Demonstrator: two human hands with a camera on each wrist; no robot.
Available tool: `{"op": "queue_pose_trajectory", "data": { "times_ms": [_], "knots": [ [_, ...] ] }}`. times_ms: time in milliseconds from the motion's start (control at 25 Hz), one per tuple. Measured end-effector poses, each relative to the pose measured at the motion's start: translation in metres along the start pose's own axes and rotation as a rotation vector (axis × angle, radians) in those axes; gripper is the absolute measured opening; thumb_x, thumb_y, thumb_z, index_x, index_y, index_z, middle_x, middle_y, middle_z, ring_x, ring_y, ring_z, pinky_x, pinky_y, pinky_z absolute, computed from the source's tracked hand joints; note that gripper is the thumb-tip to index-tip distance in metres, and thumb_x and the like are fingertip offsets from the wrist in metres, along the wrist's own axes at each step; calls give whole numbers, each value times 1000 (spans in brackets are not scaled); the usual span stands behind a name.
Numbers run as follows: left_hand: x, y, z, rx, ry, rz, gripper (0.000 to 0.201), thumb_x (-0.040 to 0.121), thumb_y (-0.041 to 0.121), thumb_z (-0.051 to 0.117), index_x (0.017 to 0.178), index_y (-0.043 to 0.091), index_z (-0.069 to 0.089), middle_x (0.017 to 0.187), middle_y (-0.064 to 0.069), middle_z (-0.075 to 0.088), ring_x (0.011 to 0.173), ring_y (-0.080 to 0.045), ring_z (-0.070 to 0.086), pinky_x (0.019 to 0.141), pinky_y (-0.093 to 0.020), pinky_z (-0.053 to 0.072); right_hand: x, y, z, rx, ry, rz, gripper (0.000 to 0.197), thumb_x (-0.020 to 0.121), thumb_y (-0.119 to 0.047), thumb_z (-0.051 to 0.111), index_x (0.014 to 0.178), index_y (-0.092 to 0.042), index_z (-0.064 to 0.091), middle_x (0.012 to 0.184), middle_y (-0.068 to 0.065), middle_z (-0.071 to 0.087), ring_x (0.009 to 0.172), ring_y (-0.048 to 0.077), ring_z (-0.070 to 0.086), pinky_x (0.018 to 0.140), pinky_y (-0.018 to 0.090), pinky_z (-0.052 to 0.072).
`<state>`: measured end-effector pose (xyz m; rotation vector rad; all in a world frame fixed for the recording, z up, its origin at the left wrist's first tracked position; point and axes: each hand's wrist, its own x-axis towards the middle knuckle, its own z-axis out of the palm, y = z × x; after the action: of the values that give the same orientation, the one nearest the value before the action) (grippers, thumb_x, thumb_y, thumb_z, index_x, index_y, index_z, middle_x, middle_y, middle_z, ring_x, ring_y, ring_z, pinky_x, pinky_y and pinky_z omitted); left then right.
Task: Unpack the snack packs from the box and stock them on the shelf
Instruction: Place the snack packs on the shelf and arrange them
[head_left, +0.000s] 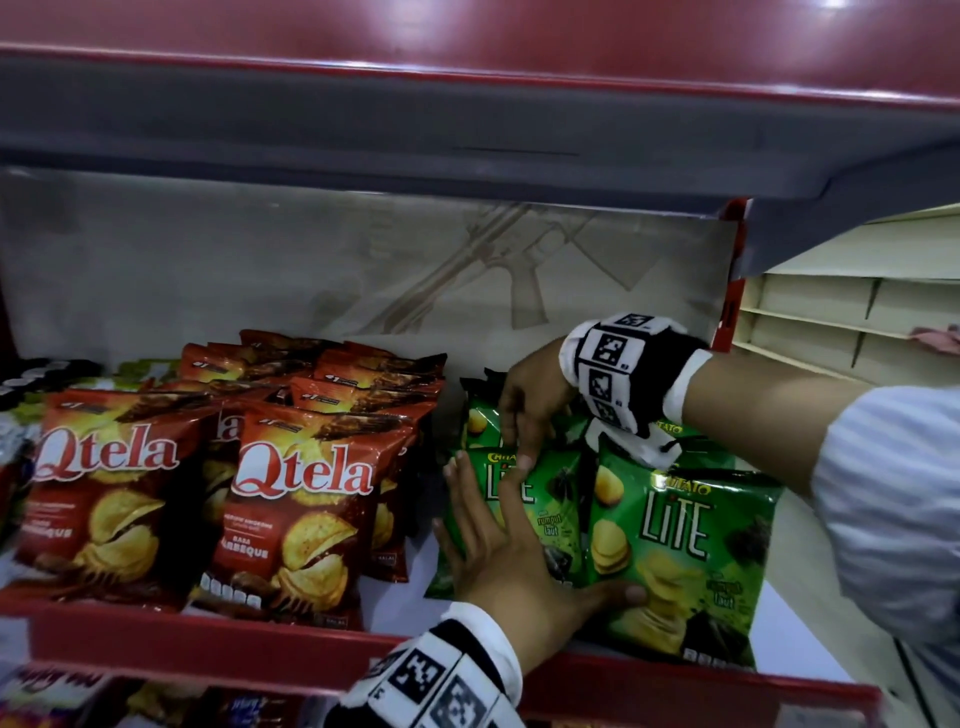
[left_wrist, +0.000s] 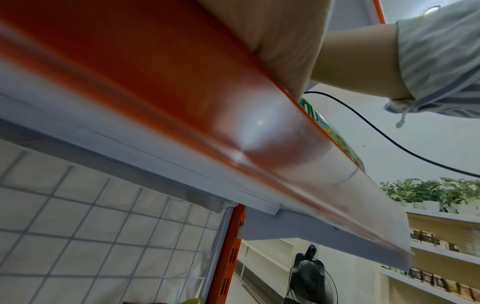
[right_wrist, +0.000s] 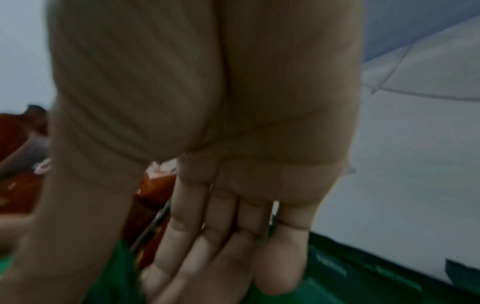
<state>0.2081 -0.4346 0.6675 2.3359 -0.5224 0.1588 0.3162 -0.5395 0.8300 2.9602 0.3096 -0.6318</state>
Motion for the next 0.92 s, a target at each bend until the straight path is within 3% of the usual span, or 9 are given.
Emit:
{"op": "queue_pose_trajectory", "data": {
  "times_ms": [80, 160, 280, 400, 480, 600, 720, 840, 920],
  "knots": [
    [0, 0, 0, 3, 15, -12, 141, 32, 97, 47, 144, 33, -11, 138, 6, -52, 128, -16, -50, 110, -44, -20, 6, -3, 9, -51, -8, -24, 37, 69, -39, 82, 100, -20, 70, 88, -4, 69, 73, 9, 58, 60, 17, 45],
    [-1, 0, 0, -3, 27, 0, 143, 30, 99, 43, 144, 33, -12, 138, 7, -53, 127, -16, -51, 110, -44, -20, 5, -1, 6, -52, 71, -49, 27, 67, -38, 83, 82, -22, 66, 81, -4, 63, 69, 11, 52, 62, 22, 42],
    [1, -1, 1, -35, 14, 10, 149, 25, 102, 35, 145, 33, -19, 135, 8, -57, 124, -16, -54, 111, -49, -20, 3, 5, -7, -38, 197, -53, 34, 65, -39, 84, 69, -23, 55, 65, -7, 55, 58, 11, 47, 52, 19, 38],
    [3, -2, -1, -49, -41, -11, 150, 22, 102, 32, 141, 37, -32, 130, 7, -61, 123, -18, -56, 109, -50, -22, 1, 3, -6, -25, 157, -27, 32, 67, -36, 84, 74, -22, 56, 68, -4, 57, 56, 11, 48, 41, 11, 37],
    [5, -2, -2, -46, -64, -27, 148, 22, 101, 31, 137, 38, -38, 123, 7, -65, 121, -19, -56, 109, -51, -22, -8, 2, -10, 25, 140, -25, 33, 69, -34, 83, 90, -18, 64, 78, 2, 63, 60, 12, 54, 49, 15, 44],
    [6, 0, -4, -7, -91, -53, 145, 24, 99, 27, 133, 35, -44, 111, 7, -70, 119, -20, -55, 111, -54, -18, -46, 3, -36, 168, 278, -55, 35, 75, -32, 78, 102, -16, 66, 85, 0, 69, 75, 13, 66, 56, 21, 51],
    [5, 2, -5, 17, -99, -67, 144, 29, 97, 30, 138, 33, -39, 123, 3, -66, 119, -19, -55, 112, -55, -16, -99, 4, -46, 216, 430, -90, 26, 80, -41, 71, 94, -19, 66, 85, -4, 70, 75, 9, 68, 56, 20, 51],
    [3, 2, -6, 29, -92, -72, 144, 29, 97, 29, 140, 33, -36, 132, 1, -59, 119, -19, -54, 113, -56, -14, -143, 10, -14, 62, 293, 76, 54, 67, -67, 63, 96, -21, 65, 90, -3, 71, 82, 15, 69, 55, 23, 50],
    [2, 4, -6, 34, -88, -69, 143, 29, 96, 29, 140, 34, -35, 132, -1, -58, 120, -19, -53, 113, -58, -13, -158, 21, 24, -190, 71, 276, 86, 51, -83, 59, 111, -22, 61, 107, 0, 69, 95, 19, 66, 67, 25, 52]
  ]
}}
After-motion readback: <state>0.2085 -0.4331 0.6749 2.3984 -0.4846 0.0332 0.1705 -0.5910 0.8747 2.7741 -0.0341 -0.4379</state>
